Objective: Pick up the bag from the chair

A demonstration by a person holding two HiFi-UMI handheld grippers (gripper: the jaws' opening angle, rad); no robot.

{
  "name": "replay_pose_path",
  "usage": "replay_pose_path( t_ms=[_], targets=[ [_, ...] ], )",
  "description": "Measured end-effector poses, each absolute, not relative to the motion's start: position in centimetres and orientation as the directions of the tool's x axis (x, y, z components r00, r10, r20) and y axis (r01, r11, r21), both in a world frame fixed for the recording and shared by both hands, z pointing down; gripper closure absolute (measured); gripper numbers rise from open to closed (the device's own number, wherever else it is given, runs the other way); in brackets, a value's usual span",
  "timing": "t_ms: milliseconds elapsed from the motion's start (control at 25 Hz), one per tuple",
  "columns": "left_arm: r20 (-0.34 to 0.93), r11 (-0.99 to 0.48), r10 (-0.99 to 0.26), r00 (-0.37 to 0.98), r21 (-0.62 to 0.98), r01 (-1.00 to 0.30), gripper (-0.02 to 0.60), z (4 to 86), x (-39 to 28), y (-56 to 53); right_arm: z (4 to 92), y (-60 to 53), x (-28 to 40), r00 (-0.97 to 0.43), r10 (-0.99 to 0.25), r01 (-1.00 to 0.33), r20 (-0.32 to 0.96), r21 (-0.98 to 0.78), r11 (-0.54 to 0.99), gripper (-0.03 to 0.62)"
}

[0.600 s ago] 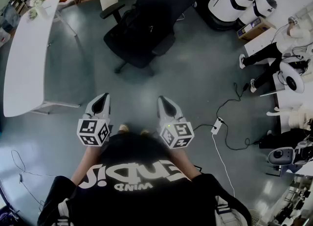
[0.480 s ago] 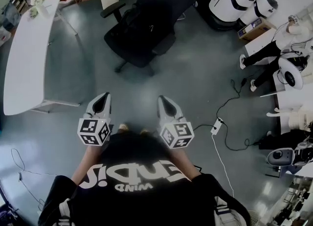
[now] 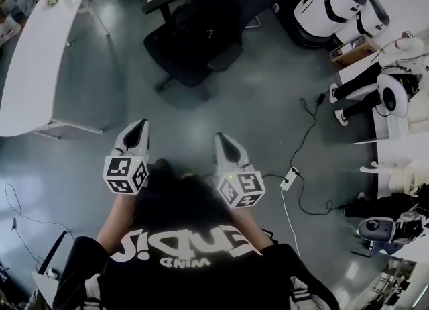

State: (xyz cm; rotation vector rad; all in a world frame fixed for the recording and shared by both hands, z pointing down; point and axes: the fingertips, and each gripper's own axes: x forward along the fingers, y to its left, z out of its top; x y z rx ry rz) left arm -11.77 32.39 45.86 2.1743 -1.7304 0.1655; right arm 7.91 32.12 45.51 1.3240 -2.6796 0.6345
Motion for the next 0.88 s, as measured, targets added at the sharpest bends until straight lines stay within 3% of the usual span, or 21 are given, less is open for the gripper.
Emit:
replay_pose_path(
  t_ms=[440, 880],
  targets=[
    [0.313, -0.181, -0.921, 0.234, 0.19, -0.965, 0.58, 47.2, -10.3, 30.1, 47.2, 29.8, 9.6, -0.619, -0.74, -0.779, 0.264, -0.327, 0.535, 0.592],
    [0.319, -0.226, -0.904, 0.285, 0.21, -0.951, 0.58, 48.6, -10.2, 20.2, 49.0, 21.5, 8.9, -0.611, -0.736, -0.787, 0.292, -0.324, 0.525, 0.592]
  ],
)
